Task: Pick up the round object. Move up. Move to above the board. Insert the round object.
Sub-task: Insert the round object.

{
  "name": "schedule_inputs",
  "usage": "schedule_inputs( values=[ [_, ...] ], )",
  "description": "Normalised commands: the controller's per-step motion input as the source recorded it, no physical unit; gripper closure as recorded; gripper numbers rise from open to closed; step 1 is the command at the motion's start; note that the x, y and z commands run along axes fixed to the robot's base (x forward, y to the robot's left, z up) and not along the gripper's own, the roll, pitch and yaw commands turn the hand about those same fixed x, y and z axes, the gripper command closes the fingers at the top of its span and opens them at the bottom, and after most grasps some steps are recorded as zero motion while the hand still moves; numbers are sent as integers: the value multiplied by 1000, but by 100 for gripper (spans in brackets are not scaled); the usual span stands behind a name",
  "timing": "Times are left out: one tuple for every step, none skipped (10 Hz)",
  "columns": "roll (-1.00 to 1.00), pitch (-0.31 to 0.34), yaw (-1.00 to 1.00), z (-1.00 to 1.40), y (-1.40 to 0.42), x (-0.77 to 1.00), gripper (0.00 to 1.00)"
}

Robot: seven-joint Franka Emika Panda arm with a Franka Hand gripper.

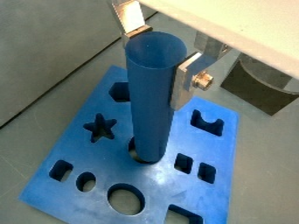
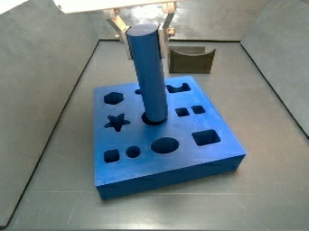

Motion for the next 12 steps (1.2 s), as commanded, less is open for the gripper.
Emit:
schedule_inputs(
  values=[
    [417,154,-43,-109,-114,-66,100],
    [731,409,-109,-57,-97,-157,100],
    [140,140,0,0,-46,0,100],
    [0,0,0,0,-6,63,100],
    [71,69,-146,0,-186,520,100],
    [80,166,-211,0,-191,720,100],
    [0,51,0,0,0,0,100],
    [0,0,0,0,0,20,100],
    [57,17,-29,-31,0,23,100],
    [154,9,0,-100,0,-86,100],
    [14,0,0,-31,0,0,100],
    [0,-3,-54,-191,-109,54,100]
  ],
)
